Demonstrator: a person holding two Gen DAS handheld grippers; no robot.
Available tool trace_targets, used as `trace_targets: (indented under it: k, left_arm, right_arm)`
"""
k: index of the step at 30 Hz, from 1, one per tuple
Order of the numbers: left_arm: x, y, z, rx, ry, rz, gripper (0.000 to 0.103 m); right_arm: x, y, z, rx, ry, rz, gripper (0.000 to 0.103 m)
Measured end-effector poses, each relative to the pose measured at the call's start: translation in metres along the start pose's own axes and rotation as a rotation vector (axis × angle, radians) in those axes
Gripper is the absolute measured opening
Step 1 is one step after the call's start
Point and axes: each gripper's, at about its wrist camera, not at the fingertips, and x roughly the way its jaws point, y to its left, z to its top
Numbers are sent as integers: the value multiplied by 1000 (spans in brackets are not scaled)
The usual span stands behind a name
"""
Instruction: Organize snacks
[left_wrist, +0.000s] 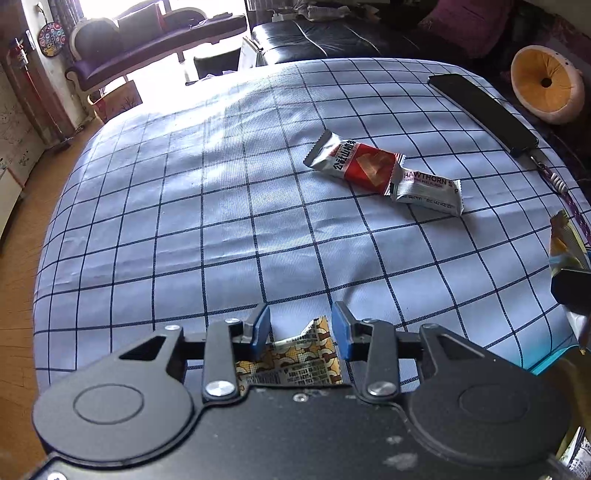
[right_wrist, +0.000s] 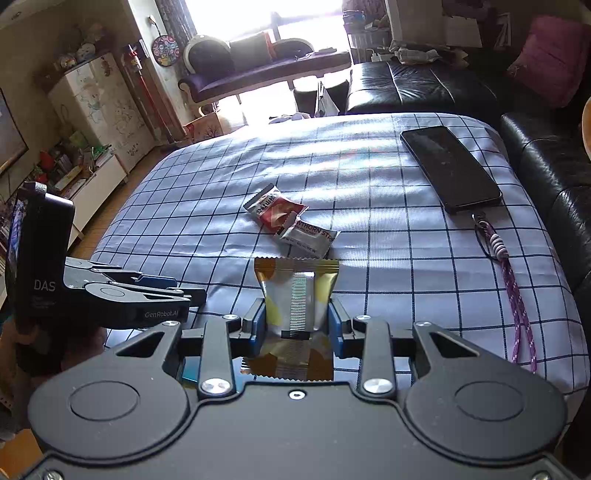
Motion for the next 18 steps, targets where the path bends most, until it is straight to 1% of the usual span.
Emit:
trace_targets:
  k: [1, 2, 3, 6, 8, 13, 18]
  left_arm:
    - [0, -1, 2, -6, 7, -25, 10]
    - [0, -2, 4, -16, 21, -51, 3]
    - [0, -3, 5, -32, 31, -57, 0]
    - [-6, -3, 9, -60, 31, -49, 0]
    - [-14, -3, 9, -74, 21, -60, 0]
    - [-46, -1, 3, -79, -19, -42, 0]
    - [-82, 2, -8, -91, -32, -31, 0]
  right_arm:
    - [-1, 1, 0, 0, -2, 0, 44]
    - [-3, 2, 0, 0, -5, 1, 44]
    - [-6, 4, 0, 0, -8, 4, 44]
    - [-17, 7, 0, -3, -24, 9, 44]
    - [-26, 10, -1, -11, -38, 6, 44]
    - [-45, 17, -5, -25, -65, 3, 44]
    - [-63, 25, -10, -40, -83, 13, 44]
